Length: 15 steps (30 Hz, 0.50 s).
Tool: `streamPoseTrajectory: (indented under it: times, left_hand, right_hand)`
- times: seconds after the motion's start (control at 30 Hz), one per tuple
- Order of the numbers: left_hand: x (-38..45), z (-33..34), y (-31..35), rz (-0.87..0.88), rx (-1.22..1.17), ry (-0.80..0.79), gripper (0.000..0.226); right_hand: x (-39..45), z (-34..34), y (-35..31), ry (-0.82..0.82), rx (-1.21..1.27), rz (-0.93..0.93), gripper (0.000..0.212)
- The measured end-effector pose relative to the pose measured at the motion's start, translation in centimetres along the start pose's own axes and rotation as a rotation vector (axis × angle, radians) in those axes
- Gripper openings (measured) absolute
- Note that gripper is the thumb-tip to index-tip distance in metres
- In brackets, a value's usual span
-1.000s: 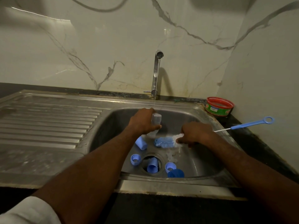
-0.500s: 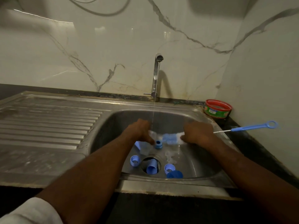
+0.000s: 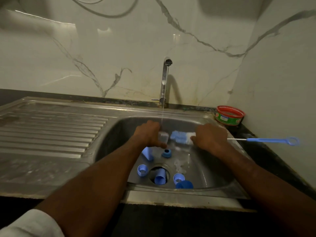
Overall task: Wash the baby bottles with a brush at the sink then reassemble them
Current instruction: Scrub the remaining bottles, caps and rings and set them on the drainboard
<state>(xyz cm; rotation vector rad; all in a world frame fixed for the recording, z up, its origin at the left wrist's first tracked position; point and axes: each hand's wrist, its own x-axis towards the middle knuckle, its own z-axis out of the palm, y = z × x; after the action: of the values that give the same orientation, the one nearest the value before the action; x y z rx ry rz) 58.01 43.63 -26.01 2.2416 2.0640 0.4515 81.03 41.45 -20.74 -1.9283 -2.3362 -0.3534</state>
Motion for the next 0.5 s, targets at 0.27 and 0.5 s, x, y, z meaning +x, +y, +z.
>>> streamPoseTrajectory:
  times: [0.27, 0.5]
  left_hand:
    - [0.2, -0.1, 0.4, -0.003, -0.1, 0.062, 0.075]
    - [0.2, -1.3, 1.0, 0.165, -0.437, 0.549, 0.069]
  right_hand:
    - [0.2, 0.1, 0.1, -0.023, 0.017, 0.027, 0.037]
    - [0.4, -0.4, -0.1, 0.095, 0.096, 0.077, 0.034]
